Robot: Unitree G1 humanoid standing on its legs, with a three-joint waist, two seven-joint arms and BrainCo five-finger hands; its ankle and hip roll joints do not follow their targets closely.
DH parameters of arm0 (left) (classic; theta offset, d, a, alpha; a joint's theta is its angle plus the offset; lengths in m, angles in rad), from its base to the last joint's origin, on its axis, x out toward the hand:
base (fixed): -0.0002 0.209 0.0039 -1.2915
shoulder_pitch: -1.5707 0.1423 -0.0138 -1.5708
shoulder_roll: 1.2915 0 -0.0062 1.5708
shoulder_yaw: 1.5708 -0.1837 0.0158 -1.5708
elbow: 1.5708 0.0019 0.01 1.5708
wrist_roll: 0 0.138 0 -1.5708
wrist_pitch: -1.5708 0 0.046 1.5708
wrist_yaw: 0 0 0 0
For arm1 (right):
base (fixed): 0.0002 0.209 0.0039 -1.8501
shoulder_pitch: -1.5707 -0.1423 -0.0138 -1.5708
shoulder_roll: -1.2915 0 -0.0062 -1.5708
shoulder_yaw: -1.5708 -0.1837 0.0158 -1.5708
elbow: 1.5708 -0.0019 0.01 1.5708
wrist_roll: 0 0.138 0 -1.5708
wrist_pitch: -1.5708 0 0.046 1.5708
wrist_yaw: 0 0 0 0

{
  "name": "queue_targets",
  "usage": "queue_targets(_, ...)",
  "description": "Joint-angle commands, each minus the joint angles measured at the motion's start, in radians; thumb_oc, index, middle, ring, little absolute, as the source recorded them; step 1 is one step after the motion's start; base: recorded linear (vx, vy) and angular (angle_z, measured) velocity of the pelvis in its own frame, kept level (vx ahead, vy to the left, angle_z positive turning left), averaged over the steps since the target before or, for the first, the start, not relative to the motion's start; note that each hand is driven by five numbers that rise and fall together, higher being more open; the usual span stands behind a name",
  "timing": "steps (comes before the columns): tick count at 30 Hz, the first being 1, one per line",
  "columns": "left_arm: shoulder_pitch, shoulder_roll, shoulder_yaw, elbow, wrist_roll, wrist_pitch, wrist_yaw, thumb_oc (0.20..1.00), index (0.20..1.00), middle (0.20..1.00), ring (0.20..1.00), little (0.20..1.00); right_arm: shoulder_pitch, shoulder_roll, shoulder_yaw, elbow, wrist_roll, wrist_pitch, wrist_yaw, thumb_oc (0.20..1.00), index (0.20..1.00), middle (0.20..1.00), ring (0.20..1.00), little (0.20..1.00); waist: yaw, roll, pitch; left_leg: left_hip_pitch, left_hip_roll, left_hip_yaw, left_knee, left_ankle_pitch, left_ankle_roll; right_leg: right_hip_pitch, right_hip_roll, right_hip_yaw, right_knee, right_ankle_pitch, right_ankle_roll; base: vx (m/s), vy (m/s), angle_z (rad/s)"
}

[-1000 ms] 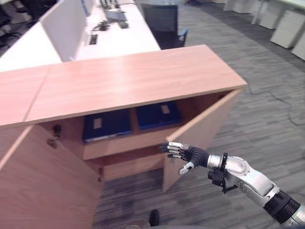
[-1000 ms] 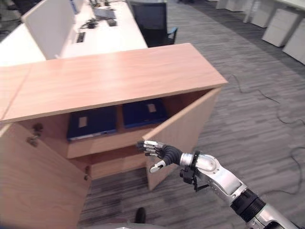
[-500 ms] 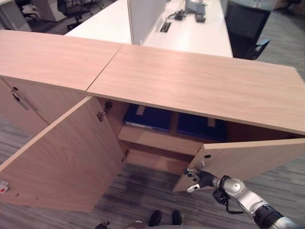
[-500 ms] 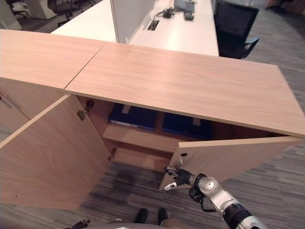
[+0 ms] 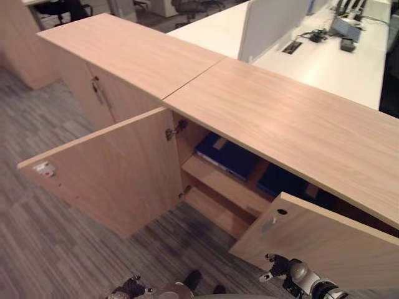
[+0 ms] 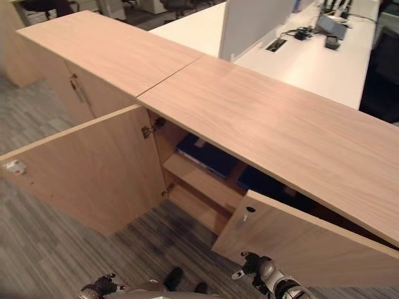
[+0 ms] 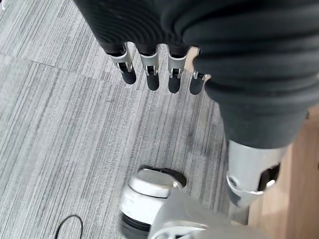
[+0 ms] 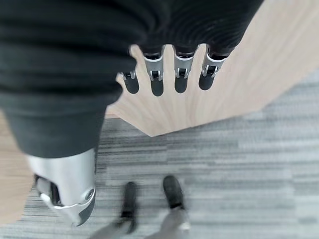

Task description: Put the empty folder in the office cabinet

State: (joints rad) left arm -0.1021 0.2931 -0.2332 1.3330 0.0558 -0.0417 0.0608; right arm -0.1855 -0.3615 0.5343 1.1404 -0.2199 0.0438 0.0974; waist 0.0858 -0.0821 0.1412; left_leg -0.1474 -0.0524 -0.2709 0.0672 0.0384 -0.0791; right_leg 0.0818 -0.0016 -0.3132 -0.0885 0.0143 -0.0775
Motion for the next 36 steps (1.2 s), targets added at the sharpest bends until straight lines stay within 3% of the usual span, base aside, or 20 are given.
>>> queue_targets(1, 0.022, 0.028, 0.007, 0.007, -0.013, 0.005, 0.023, 1.0, 1.0, 1.0, 1.0, 1.0, -0.014, 0.001, -0.057, 0.043, -0.011, 0.002, -0.046, 1.0, 1.0, 1.0, 1.0, 1.0, -0.006, 0.019, -0.014, -0.018, 0.148, 0.237, 0.011, -0.004, -0.001, -0.029, -0.03, 0.074, 0.036, -0.087, 0.128, -0.08, -0.002, 0.74)
queue_targets(2, 0.02, 0.031, 0.02, 0.011, -0.008, 0.007, 0.022, 1.0, 1.0, 1.0, 1.0, 1.0, -0.009, 0.016, -0.082, 0.095, 0.001, 0.007, -0.065, 1.0, 1.0, 1.0, 1.0, 1.0, -0.017, 0.017, -0.016, 0.001, 0.191, 0.327, 0.04, -0.024, -0.005, -0.025, -0.038, 0.044, 0.029, -0.086, 0.124, -0.03, 0.008, 0.72)
queue_targets(3, 0.019, 0.029, 0.026, 0.013, -0.006, 0.007, 0.022, 1.0, 1.0, 1.0, 1.0, 1.0, -0.001, 0.024, -0.093, 0.113, 0.008, 0.009, -0.063, 1.0, 1.0, 1.0, 1.0, 1.0, -0.021, 0.017, -0.018, 0.013, 0.201, 0.341, 0.05, -0.034, -0.007, -0.024, -0.043, 0.03, 0.029, -0.087, 0.122, -0.03, 0.025, 0.72)
queue_targets(7, 0.036, 0.019, 0.051, 0.022, -0.004, 0.004, 0.023, 1.0, 1.0, 1.0, 1.0, 1.0, 0.043, 0.033, -0.135, 0.17, 0.011, 0.015, -0.066, 1.0, 1.0, 1.0, 1.0, 1.0, -0.027, 0.019, -0.036, 0.088, 0.239, 0.352, 0.02, -0.043, -0.023, -0.018, -0.065, -0.027, 0.03, -0.088, 0.12, 0.04, 0.073, 0.79)
queue_targets(10, 0.041, 0.017, 0.061, 0.025, -0.015, 0.006, 0.027, 1.0, 1.0, 1.0, 1.0, 1.0, 0.062, 0.041, -0.155, 0.214, -0.003, 0.023, -0.078, 1.0, 1.0, 1.0, 1.0, 1.0, -0.025, 0.027, -0.057, 0.128, 0.261, 0.329, -0.034, -0.026, -0.036, -0.011, -0.071, -0.059, 0.03, -0.092, 0.12, 0.06, 0.094, 0.67)
queue_targets(13, 0.042, 0.016, 0.061, 0.023, -0.02, 0.005, 0.026, 1.0, 1.0, 1.0, 1.0, 1.0, 0.083, 0.028, -0.176, 0.206, 0.004, 0.022, -0.073, 1.0, 1.0, 1.0, 1.0, 1.0, -0.027, 0.044, -0.069, 0.152, 0.273, 0.36, -0.127, 0.02, -0.056, -0.005, -0.079, -0.1, 0.02, -0.09, 0.129, 0.07, 0.153, 0.38)
queue_targets(14, 0.046, 0.018, 0.062, 0.027, -0.013, 0.007, 0.026, 1.0, 1.0, 1.0, 1.0, 1.0, 0.092, 0.014, -0.192, 0.214, 0.011, 0.021, -0.075, 1.0, 1.0, 1.0, 1.0, 1.0, -0.025, 0.05, -0.076, 0.171, 0.276, 0.363, -0.148, 0.008, -0.067, 0.011, -0.077, -0.1, 0.015, -0.096, 0.138, 0.12, 0.137, 0.39)
queue_targets(16, 0.043, 0.028, 0.071, 0.039, -0.01, 0.011, 0.029, 1.0, 1.0, 1.0, 1.0, 1.0, 0.08, -0.028, -0.242, 0.225, 0.035, 0.023, -0.093, 1.0, 1.0, 1.0, 1.0, 1.0, -0.032, 0.051, -0.086, 0.157, 0.256, 0.366, -0.154, 0.015, -0.059, 0.0, -0.099, -0.114, 0.015, -0.068, 0.146, 0.04, 0.148, 0.16)
queue_targets(17, 0.045, 0.028, 0.072, 0.04, -0.011, 0.011, 0.029, 1.0, 1.0, 1.0, 1.0, 1.0, 0.081, -0.027, -0.24, 0.225, 0.035, 0.023, -0.093, 1.0, 1.0, 1.0, 1.0, 1.0, -0.031, 0.053, -0.088, 0.167, 0.263, 0.364, -0.154, -0.002, -0.066, 0.009, -0.092, -0.103, 0.014, -0.083, 0.15, -0.03, 0.182, 0.05)
queue_targets(19, 0.033, 0.053, 0.101, 0.065, -0.028, 0.012, 0.044, 1.0, 1.0, 1.0, 1.0, 1.0, 0.027, -0.114, -0.338, 0.217, 0.103, 0.016, -0.168, 1.0, 1.0, 1.0, 1.0, 1.0, -0.039, 0.052, -0.1, 0.152, 0.237, 0.364, -0.154, -0.008, -0.052, -0.009, -0.117, -0.099, 0.006, -0.044, 0.162, 0.01, 0.186, 0.07)
queue_targets(27, 0.056, 0.062, 0.152, 0.046, -0.077, -0.004, 0.084, 1.0, 1.0, 1.0, 1.0, 1.0, -0.029, -0.221, -0.443, 0.147, 0.16, 0.004, -0.274, 1.0, 1.0, 1.0, 1.0, 1.0, -0.03, 0.052, -0.098, 0.149, 0.202, 0.359, -0.154, -0.024, -0.035, -0.01, -0.15, -0.088, 0.004, -0.021, 0.19, 0.01, 0.103, -0.05)
queue_targets(30, 0.058, 0.064, 0.169, 0.02, -0.106, -0.02, 0.11, 1.0, 1.0, 1.0, 1.0, 1.0, -0.026, -0.22, -0.452, 0.172, 0.171, 0.005, -0.276, 1.0, 1.0, 1.0, 1.0, 1.0, -0.021, 0.05, -0.095, 0.148, 0.185, 0.344, -0.154, -0.03, -0.026, -0.006, -0.166, -0.094, 0.005, -0.013, 0.201, 0.01, 0.102, 0.01)
queue_targets(33, -0.014, 0.127, 0.17, -0.039, -0.127, -0.034, 0.147, 1.0, 1.0, 1.0, 1.0, 1.0, -0.021, -0.193, -0.437, 0.182, 0.179, 0.008, -0.269, 1.0, 1.0, 1.0, 1.0, 1.0, -0.021, 0.049, -0.097, 0.147, 0.167, 0.336, -0.154, -0.038, -0.017, -0.001, -0.183, -0.098, 0.004, -0.003, 0.213, 0.01, 0.095, 0.05)
queue_targets(34, 0.104, 0.253, 0.242, -0.226, -0.171, -0.07, 0.099, 1.0, 1.0, 1.0, 1.0, 1.0, 0.01, -0.208, -0.468, 0.159, 0.196, 0.004, -0.258, 1.0, 1.0, 1.0, 1.0, 1.0, 0.001, 0.058, -0.09, 0.143, 0.159, 0.327, -0.154, -0.038, -0.012, 0.0, -0.191, -0.108, 0.004, 0.004, 0.219, -0.02, 0.093, 0.14)
queue_targets(36, 0.168, 0.234, 0.227, -0.469, -0.093, -0.086, 0.161, 1.0, 1.0, 1.0, 1.0, 1.0, 0.032, -0.162, -0.475, 0.176, 0.198, -0.001, -0.273, 1.0, 1.0, 1.0, 1.0, 1.0, 0.014, 0.056, -0.083, 0.136, 0.146, 0.313, -0.154, -0.041, -0.004, 0.0, -0.202, -0.118, 0.006, 0.01, 0.226, -0.02, 0.075, 0.13)
